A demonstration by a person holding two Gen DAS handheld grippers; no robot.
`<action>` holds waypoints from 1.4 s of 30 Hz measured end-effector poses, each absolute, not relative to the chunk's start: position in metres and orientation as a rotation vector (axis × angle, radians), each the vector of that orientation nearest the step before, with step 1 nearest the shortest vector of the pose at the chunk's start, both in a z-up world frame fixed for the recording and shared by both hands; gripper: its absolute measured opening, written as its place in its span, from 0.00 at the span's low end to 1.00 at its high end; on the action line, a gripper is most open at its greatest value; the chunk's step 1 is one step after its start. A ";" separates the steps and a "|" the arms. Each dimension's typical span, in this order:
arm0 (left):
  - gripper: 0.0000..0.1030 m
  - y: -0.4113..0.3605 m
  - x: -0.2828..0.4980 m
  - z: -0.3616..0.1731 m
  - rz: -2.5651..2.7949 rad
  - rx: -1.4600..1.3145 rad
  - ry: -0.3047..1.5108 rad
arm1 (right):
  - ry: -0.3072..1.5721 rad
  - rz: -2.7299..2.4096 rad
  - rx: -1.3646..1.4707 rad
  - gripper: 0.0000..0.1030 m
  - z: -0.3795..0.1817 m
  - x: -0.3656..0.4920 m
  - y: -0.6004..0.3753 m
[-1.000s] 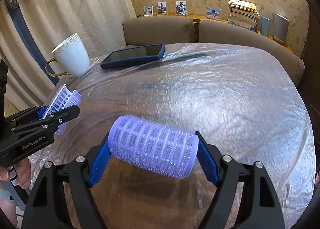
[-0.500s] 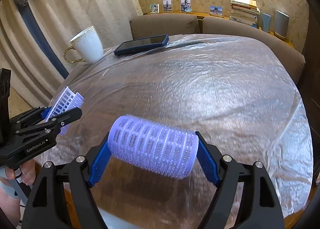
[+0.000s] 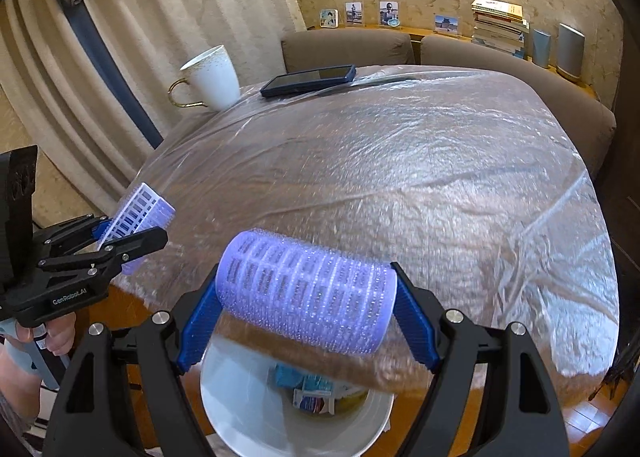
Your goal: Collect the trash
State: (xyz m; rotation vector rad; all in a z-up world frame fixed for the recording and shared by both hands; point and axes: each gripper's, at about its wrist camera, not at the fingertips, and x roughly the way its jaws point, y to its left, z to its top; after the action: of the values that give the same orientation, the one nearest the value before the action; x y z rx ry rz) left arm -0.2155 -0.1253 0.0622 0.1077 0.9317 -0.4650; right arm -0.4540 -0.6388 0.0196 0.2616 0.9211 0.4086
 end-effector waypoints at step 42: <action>0.43 -0.148 -0.303 -0.037 -0.547 0.233 1.180 | 1.154 0.456 0.160 0.75 -0.066 -0.530 -0.601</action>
State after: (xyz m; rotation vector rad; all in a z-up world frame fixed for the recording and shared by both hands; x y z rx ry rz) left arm -0.3028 -0.1484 -0.0366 0.2329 1.1798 -0.5470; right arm -0.5303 -0.6005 -0.0662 0.1602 1.1537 0.4559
